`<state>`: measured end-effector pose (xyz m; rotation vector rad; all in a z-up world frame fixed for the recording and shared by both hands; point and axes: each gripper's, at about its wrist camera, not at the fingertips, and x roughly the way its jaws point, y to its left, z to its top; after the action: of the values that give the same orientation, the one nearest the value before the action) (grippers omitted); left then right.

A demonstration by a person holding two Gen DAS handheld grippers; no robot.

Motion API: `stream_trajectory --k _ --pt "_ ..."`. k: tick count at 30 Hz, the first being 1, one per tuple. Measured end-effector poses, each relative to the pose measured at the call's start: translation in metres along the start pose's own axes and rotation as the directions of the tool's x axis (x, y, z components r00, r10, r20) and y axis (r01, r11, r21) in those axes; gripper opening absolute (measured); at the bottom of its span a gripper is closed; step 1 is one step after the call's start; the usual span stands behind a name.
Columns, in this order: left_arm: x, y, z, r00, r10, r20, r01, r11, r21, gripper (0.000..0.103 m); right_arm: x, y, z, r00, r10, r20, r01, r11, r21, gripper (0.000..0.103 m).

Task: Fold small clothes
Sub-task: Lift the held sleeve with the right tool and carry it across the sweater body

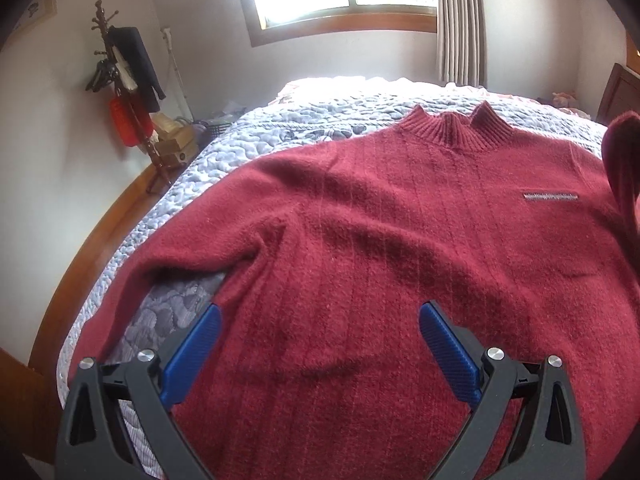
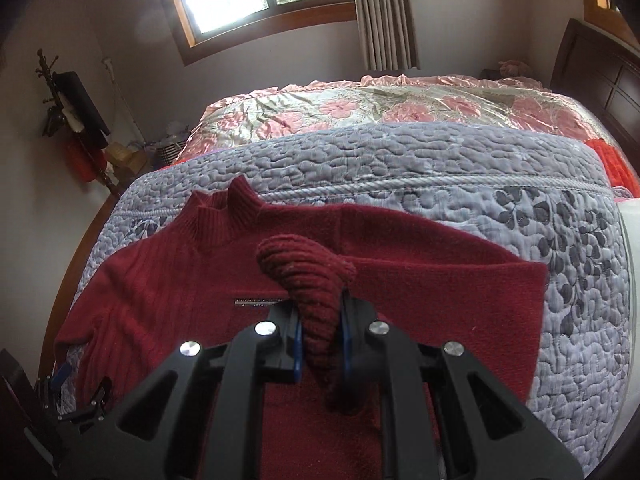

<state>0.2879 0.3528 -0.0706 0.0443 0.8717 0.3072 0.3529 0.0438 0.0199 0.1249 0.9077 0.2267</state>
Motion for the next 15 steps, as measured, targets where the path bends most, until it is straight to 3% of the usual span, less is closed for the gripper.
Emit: stream_trajectory --k 4,6,7,8,10,13,15 --pt "0.011 0.008 0.020 1.000 0.012 -0.002 -0.012 1.000 -0.028 0.099 0.027 0.027 -0.011 0.996 0.077 -0.054 -0.079 0.996 -0.044 0.013" --pt "0.016 0.005 0.025 1.000 0.005 -0.011 -0.005 1.000 -0.024 0.099 0.041 0.038 -0.016 0.984 0.139 -0.108 -0.145 0.988 -0.052 0.025" --pt "0.019 0.003 0.027 1.000 0.000 -0.018 0.000 1.000 -0.019 0.099 0.046 0.041 -0.019 0.975 0.177 -0.134 -0.185 0.982 -0.045 0.042" --pt "0.022 0.000 0.028 1.000 -0.006 -0.022 0.006 1.000 -0.015 0.099 0.046 0.043 -0.022 0.963 0.229 -0.144 -0.236 0.971 -0.034 0.049" --pt "0.025 -0.007 0.028 0.998 -0.039 -0.042 0.039 0.999 -0.012 0.099 0.039 0.040 -0.024 0.947 0.292 -0.135 -0.297 0.955 -0.018 0.047" --pt "0.026 -0.023 0.027 0.988 -0.133 -0.078 0.132 0.991 -0.020 0.099 0.016 0.022 -0.023 0.948 0.306 -0.084 -0.308 0.951 -0.009 0.051" --pt "0.025 -0.038 0.026 0.977 -0.191 -0.095 0.191 0.982 -0.009 0.099 -0.001 0.008 -0.023 0.973 0.229 -0.044 -0.230 0.972 -0.036 0.051"
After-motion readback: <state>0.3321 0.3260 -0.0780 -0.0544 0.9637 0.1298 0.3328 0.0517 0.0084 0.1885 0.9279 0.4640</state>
